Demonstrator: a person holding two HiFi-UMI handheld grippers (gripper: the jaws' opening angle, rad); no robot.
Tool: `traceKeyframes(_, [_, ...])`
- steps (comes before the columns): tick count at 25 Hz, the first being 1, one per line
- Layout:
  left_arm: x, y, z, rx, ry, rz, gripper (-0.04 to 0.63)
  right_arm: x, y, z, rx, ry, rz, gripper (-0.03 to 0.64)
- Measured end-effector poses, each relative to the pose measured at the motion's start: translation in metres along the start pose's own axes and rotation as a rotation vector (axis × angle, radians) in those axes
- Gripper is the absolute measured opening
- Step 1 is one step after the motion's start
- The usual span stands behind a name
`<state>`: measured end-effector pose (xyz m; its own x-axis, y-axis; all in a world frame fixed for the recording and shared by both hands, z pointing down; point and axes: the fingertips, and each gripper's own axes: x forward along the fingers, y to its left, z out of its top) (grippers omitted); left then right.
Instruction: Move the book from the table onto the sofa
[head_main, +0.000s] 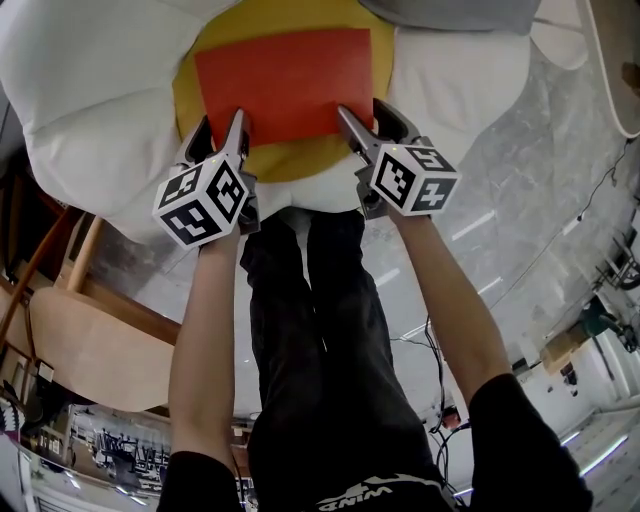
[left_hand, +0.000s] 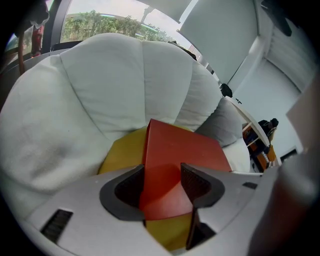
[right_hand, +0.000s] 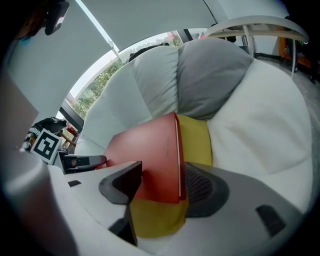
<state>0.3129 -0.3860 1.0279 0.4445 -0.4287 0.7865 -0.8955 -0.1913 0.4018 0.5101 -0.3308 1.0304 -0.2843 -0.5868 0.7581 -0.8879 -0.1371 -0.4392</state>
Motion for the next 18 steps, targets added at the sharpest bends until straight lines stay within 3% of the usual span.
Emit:
traceKeyframes(4, [-0.009,0.003,0.007,0.057,0.002,0.039,0.229,-0.009,-0.006,0.004,-0.009,0.005,-0.028,0.261])
traceKeyframes(11, [-0.037,-0.005,0.028,0.046,-0.010,0.051,0.228,-0.035,0.012,0.032,-0.016,-0.016,-0.023,0.254])
traceKeyframes(18, [-0.078,-0.047,0.036,0.082,-0.006,0.005,0.124,-0.066,0.069,0.044,-0.027,0.012,0.043,0.152])
